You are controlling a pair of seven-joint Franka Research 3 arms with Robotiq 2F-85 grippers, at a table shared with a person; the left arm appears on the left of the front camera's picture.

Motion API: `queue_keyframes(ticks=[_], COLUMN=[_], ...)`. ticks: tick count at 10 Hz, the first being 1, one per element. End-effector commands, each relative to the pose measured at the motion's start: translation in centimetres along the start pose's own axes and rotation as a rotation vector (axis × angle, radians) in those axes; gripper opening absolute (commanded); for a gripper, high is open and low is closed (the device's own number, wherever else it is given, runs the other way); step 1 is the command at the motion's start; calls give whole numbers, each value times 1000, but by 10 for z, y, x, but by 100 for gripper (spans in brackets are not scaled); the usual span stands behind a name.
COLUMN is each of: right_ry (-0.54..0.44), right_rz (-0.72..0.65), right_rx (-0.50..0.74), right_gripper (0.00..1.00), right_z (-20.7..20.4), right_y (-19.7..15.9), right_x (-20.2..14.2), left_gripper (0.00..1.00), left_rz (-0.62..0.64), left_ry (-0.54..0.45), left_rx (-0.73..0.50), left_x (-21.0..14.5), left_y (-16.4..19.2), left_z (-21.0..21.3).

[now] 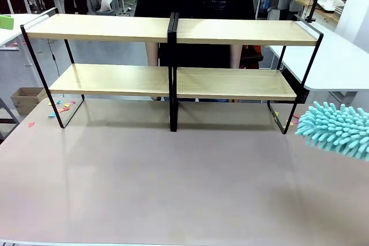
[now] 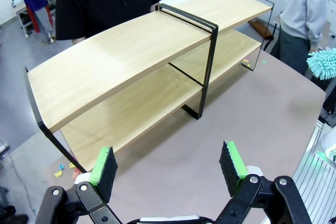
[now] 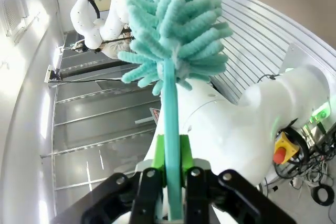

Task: Clean the shelves.
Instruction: Clean another randomly selected level of the Shelf with the Duster.

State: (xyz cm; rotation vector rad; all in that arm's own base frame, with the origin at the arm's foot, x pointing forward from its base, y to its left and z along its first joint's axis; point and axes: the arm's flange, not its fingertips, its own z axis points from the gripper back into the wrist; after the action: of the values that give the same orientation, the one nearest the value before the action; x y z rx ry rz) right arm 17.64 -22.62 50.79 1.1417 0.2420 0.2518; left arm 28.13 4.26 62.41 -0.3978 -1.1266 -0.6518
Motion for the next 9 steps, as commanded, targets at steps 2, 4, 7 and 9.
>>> queue_keyframes(ticks=[2,4,7,9], right_ry=[6,6,6,6], right_rz=[17,17,17,17], right_rx=[-8,-8,-8,-8], right_gripper=[12,12,12,12], right_z=[1,1,1,1], right_y=[0,0,0,0], right_x=[0,0,0,0], left_gripper=[100,100,100,100], left_rz=[-1,-1,-1,-1], left_ry=[3,3,3,3], left_rx=[-4,-4,-4,-4], left_x=[0,0,0,0], left_y=[0,0,0,0], left_z=[0,0,0,0])
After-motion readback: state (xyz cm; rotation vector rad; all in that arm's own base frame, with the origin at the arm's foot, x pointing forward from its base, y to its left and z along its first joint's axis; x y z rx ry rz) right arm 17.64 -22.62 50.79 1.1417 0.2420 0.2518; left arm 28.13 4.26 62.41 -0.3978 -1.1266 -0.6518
